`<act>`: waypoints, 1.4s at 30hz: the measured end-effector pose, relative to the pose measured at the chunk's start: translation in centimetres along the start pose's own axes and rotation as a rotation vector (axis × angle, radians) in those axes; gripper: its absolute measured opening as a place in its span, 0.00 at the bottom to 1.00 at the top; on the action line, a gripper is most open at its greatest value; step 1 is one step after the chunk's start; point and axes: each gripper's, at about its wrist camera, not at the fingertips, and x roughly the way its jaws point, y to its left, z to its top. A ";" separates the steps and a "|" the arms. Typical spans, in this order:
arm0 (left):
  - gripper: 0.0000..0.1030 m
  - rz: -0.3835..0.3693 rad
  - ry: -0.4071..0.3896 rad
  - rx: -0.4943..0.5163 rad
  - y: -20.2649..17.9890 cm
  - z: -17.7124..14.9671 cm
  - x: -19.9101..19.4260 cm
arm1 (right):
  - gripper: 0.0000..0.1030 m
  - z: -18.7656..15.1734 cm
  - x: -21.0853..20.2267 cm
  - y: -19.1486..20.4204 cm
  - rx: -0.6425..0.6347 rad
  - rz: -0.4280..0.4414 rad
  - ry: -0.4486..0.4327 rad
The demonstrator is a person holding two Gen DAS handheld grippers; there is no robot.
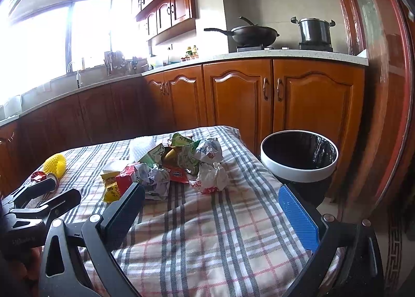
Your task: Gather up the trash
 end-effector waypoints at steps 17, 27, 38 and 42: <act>1.00 0.004 0.003 -0.009 0.2 -0.2 0.2 | 1.00 -0.2 0.7 0.1 0.004 0.031 0.010; 1.00 0.003 0.010 -0.017 1.0 -0.2 0.5 | 1.00 -0.3 0.9 0.1 0.011 0.044 0.014; 1.00 0.015 0.042 -0.029 1.8 -0.2 1.7 | 1.00 -0.3 1.9 -0.4 0.030 0.059 0.039; 0.98 0.026 0.065 -0.048 2.5 -0.3 2.5 | 1.00 -0.4 2.5 -0.6 0.038 0.059 0.056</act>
